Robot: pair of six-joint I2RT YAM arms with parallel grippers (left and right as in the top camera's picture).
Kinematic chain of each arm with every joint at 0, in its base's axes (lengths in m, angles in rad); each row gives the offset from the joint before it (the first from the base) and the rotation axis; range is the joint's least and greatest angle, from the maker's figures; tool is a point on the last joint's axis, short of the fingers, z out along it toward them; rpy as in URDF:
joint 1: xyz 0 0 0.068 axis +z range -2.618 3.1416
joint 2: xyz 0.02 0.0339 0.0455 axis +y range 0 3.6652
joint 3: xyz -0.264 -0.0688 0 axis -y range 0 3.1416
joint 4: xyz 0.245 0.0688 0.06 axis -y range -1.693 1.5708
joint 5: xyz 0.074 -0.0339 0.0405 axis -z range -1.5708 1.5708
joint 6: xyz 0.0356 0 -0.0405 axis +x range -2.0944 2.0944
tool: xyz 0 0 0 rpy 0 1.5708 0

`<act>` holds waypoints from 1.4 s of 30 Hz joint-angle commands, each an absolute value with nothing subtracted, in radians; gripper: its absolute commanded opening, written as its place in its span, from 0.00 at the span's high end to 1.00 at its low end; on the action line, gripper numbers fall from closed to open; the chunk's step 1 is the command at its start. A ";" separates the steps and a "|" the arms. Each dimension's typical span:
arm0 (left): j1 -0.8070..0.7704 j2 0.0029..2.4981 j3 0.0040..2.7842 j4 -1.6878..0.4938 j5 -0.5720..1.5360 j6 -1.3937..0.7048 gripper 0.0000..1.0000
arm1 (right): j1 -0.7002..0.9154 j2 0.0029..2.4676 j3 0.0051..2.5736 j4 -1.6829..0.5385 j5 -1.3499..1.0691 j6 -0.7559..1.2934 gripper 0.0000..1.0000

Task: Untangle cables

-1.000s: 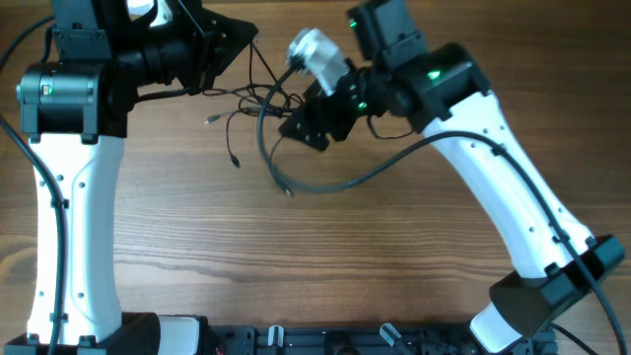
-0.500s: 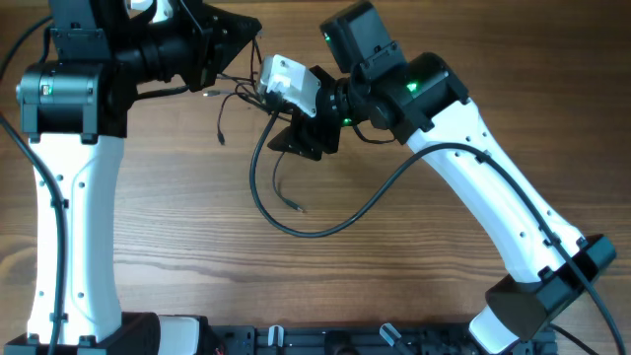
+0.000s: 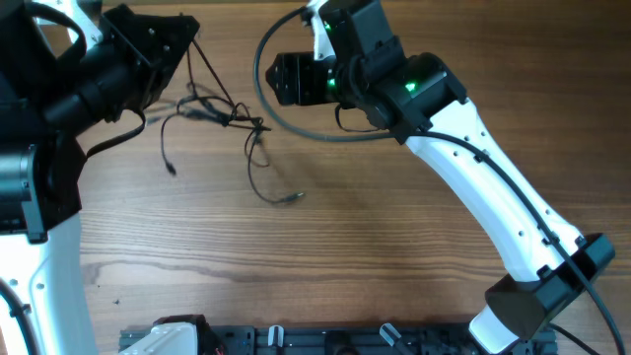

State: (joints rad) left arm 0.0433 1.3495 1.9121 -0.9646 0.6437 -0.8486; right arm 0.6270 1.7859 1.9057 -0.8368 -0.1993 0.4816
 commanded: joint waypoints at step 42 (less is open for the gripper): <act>-0.090 1.368 1.917 -1.063 0.525 -0.767 0.96 | 0.691 1.900 1.903 -0.928 -0.356 1.832 0.96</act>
State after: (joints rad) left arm -0.0860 1.3670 1.9121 -1.0702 0.5350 -0.7864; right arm 0.6903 1.8675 1.9038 -0.9207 -0.3653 1.8351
